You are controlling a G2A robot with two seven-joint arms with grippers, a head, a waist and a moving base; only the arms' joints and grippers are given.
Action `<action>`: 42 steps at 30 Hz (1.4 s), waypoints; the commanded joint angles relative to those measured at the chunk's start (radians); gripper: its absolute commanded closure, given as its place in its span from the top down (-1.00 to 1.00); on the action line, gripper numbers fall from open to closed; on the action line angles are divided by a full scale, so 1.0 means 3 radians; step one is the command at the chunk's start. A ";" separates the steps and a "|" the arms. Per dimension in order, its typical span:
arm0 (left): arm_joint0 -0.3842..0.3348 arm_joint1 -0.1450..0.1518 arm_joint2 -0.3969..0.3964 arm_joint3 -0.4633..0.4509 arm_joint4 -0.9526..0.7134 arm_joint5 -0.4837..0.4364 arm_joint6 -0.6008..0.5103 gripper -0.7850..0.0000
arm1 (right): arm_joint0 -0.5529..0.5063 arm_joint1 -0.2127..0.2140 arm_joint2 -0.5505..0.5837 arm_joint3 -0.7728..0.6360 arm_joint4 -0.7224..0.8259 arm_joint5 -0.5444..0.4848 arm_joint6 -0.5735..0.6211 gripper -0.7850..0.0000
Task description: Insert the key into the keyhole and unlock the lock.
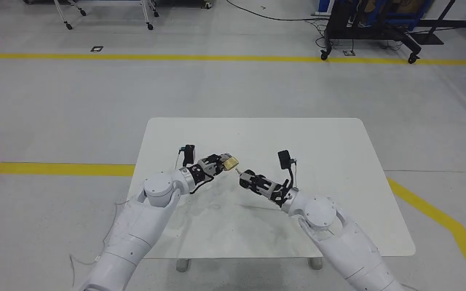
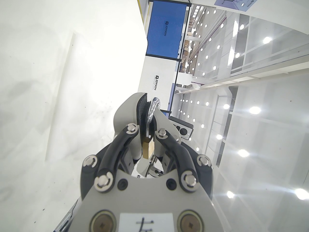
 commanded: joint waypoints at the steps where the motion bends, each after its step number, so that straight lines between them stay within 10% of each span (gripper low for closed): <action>1: -0.0002 0.0000 -0.0001 0.0004 0.0009 -0.0006 -0.0004 -1.00 | 0.0044 -0.0013 -0.0031 0.0043 0.0036 -0.0013 0.0026 -1.00; 42: 0.0062 -0.0010 -0.0036 -0.0067 0.0037 -0.0035 -0.0037 -1.00 | 0.0076 -0.0095 0.0062 0.0264 0.0383 -0.0087 -0.0062 -1.00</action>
